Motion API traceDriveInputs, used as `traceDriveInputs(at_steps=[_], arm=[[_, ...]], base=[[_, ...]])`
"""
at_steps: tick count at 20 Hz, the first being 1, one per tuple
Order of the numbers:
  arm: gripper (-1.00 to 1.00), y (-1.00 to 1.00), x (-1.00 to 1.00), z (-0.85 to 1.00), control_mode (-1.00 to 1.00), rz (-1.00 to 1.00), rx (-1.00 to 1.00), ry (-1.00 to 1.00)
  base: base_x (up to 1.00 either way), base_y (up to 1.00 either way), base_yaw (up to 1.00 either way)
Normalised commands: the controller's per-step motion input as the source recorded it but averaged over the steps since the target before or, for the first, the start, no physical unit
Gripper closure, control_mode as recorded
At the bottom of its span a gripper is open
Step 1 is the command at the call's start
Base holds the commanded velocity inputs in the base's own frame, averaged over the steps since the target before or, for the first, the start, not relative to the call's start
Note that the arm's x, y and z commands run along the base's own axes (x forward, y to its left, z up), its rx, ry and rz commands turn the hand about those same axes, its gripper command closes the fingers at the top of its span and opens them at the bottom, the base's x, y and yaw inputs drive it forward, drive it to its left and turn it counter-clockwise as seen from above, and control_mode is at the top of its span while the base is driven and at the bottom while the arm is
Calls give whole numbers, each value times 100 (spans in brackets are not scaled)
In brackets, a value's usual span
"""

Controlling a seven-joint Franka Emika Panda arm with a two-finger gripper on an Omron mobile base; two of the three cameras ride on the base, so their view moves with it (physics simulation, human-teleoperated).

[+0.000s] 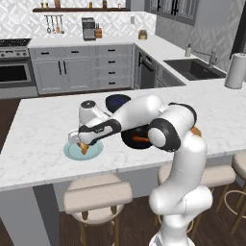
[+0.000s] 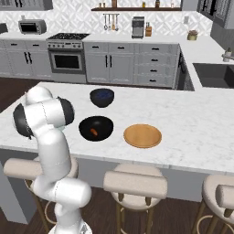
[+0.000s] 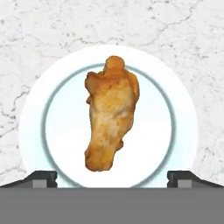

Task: Pick the chicken drumstick and carrot from their plates and place them in the bowl. Then put the bowl in the fridge.

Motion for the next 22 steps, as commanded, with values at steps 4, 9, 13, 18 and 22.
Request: traceDriveInputs(at_steps=[4,9,13,18,22], arm=[[-100,7,29,-30,-100,0,-7,0],[-100,2,23,-52,-100,0,-12,1],[-100,0,29,-24,-100,0,-5,1],[100,0,10,-1,-100,-1,0,0],[100,-27,-8,0,-100,-3,2,-1]], base=[[0,0,0],[0,0,0],[0,0,0],[0,0,0],[0,0,0]])
